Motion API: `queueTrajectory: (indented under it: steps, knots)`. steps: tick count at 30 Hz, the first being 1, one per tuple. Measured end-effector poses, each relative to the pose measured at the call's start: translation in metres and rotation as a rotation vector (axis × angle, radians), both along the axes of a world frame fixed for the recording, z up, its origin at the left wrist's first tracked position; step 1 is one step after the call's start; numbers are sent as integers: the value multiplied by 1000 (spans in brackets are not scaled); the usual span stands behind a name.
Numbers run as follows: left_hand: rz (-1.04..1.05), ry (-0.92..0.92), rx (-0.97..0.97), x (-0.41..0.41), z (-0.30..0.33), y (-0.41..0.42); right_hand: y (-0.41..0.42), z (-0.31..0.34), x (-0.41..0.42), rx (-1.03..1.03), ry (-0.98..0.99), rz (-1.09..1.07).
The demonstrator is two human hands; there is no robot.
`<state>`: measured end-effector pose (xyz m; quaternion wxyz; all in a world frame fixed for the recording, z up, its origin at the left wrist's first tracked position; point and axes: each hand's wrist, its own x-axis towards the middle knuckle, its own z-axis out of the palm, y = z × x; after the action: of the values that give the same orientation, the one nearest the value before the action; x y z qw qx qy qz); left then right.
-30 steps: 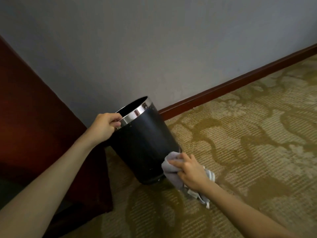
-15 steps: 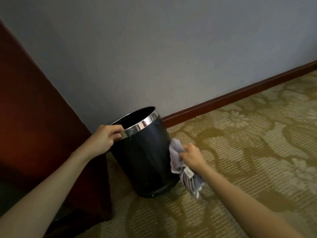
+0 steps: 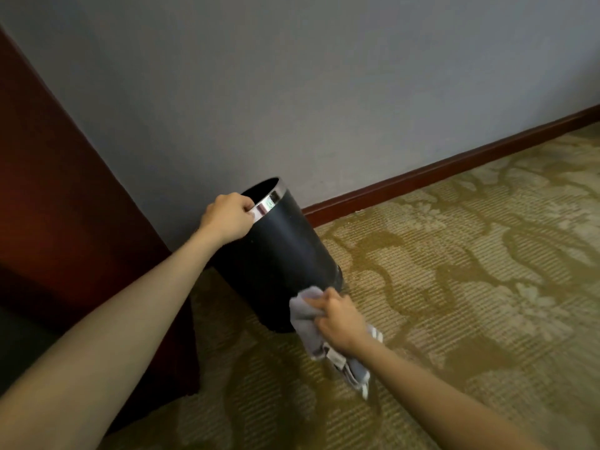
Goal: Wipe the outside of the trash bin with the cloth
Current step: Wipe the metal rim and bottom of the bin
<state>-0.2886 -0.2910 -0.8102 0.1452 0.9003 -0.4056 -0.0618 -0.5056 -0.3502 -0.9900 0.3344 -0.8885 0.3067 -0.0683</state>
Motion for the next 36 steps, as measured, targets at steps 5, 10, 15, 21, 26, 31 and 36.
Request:
queueTrajectory:
  steps: [5, 10, 15, 21, 26, 31, 36]
  knots:
    - [42, 54, 23, -20, 7, -33, -34, 2, -33, 15, 42, -231]
    - [61, 96, -7, -46, 2, -78, -71, 34, -69, 90, -146, -310]
    - [18, 98, -26, -91, -17, -109, -89, 49, -101, 152, -193, -495]
    - [-111, 90, -19, -145, -52, -124, -106, 50, -133, 209, -320, -600]
    - [-174, 73, -65, -141, -63, -119, -116, 67, -151, 311, -427, -682]
    - [-290, 259, -304, -138, -17, -111, -116, 123, -145, 533, -576, -714]
    - [-264, 544, -473, -144, 108, -107, -117, 252, -131, 686, -710, -707]
